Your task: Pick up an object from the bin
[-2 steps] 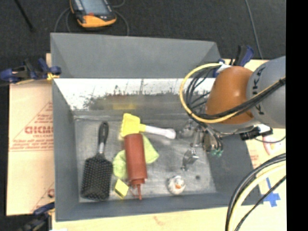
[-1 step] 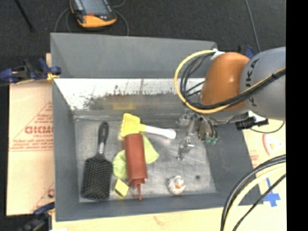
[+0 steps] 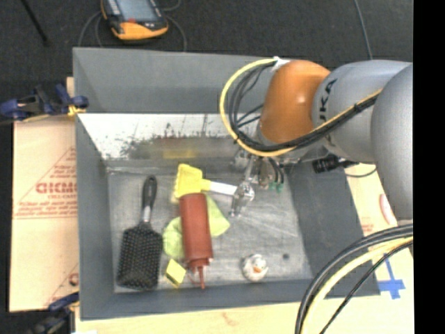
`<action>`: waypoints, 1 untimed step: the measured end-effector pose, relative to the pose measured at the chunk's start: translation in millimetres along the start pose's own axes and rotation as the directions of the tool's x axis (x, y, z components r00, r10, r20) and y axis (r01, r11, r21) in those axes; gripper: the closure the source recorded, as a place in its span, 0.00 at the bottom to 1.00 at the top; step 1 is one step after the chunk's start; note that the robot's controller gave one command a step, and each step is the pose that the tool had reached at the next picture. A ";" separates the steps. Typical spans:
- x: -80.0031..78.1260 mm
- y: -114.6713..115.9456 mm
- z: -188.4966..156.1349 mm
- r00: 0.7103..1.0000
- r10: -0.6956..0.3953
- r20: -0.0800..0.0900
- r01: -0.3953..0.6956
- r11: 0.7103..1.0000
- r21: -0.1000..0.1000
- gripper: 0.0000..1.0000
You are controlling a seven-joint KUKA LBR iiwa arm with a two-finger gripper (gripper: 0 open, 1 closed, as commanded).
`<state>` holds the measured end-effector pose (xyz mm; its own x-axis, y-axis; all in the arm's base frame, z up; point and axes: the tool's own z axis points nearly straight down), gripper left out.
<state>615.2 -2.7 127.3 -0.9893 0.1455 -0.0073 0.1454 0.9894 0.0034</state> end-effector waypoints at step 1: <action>1.7 0.9 36.9 0.984 0.176 0.002 -0.176 0.984 0.001 0.00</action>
Offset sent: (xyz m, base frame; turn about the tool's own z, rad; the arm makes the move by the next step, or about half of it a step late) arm 0.0043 0.0101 -0.0573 0.1390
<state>613.9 -1.5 90.3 -0.9482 0.3175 -0.0082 0.3174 0.9483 0.0041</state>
